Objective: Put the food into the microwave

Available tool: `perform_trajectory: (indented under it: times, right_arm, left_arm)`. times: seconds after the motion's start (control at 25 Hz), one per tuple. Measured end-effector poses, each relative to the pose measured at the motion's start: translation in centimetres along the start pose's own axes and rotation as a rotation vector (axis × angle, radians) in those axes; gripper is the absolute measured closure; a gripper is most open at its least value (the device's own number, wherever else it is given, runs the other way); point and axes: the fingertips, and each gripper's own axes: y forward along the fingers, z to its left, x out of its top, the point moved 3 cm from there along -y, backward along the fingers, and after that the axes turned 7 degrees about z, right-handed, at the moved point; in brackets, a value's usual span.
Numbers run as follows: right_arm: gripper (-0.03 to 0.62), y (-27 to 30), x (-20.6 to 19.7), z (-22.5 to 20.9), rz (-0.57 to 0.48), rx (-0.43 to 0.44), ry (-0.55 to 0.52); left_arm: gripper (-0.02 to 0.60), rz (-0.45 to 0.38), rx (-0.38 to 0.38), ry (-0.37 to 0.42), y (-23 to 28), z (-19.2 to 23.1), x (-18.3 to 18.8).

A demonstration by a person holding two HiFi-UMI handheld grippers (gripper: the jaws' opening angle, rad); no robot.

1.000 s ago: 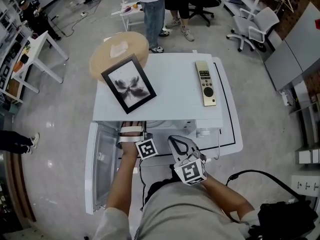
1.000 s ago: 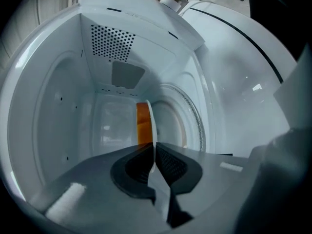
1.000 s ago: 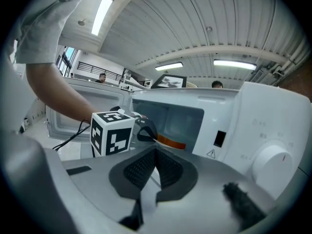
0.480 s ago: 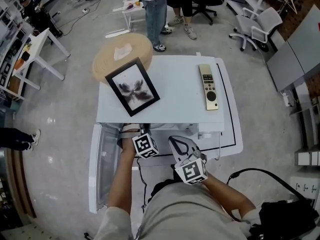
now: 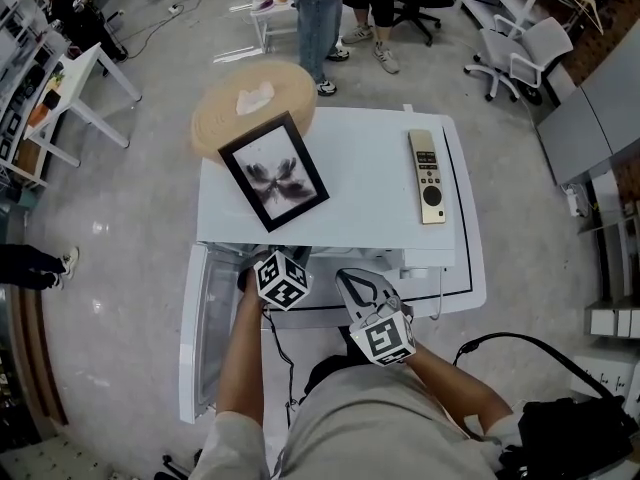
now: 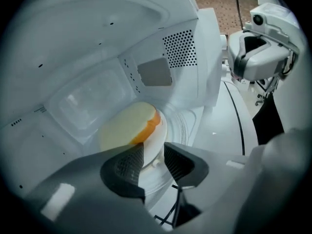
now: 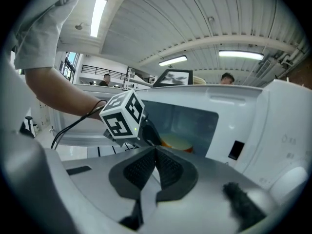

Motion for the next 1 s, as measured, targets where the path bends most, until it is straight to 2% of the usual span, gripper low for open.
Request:
perform_trajectory:
  times: [0.28, 0.48, 0.76, 0.88, 0.92, 1.0]
  right_arm:
    - [0.583, 0.8, -0.2, 0.3, 0.02, 0.027, -0.002]
    - [0.583, 1.2, 0.3, 0.5, 0.012, 0.045, -0.006]
    - [0.583, 1.4, 1.1, 1.7, -0.003, 0.074, 0.016]
    - [0.583, 1.3, 1.5, 2.2, -0.009, 0.085, 0.026]
    - [0.583, 1.2, 1.6, 2.3, -0.011, 0.088, 0.03]
    - [0.583, 1.1, 2.0, 2.6, -0.018, 0.091, 0.033]
  left_arm:
    - [0.443, -0.064, 0.003, -0.059, -0.9, -0.2, 0.1]
    - [0.46, -0.11, 0.047, -0.118, -2.5, -0.7, 0.0]
    - [0.484, -0.219, 0.092, -0.28, -5.7, -2.4, -0.7]
    - [0.529, -0.271, 0.149, -0.357, -7.6, -2.9, -1.0]
    - [0.572, -0.294, 0.163, -0.385, -8.2, -3.1, -1.2]
    - [0.573, -0.339, 0.168, -0.438, -9.4, -3.7, -1.5]
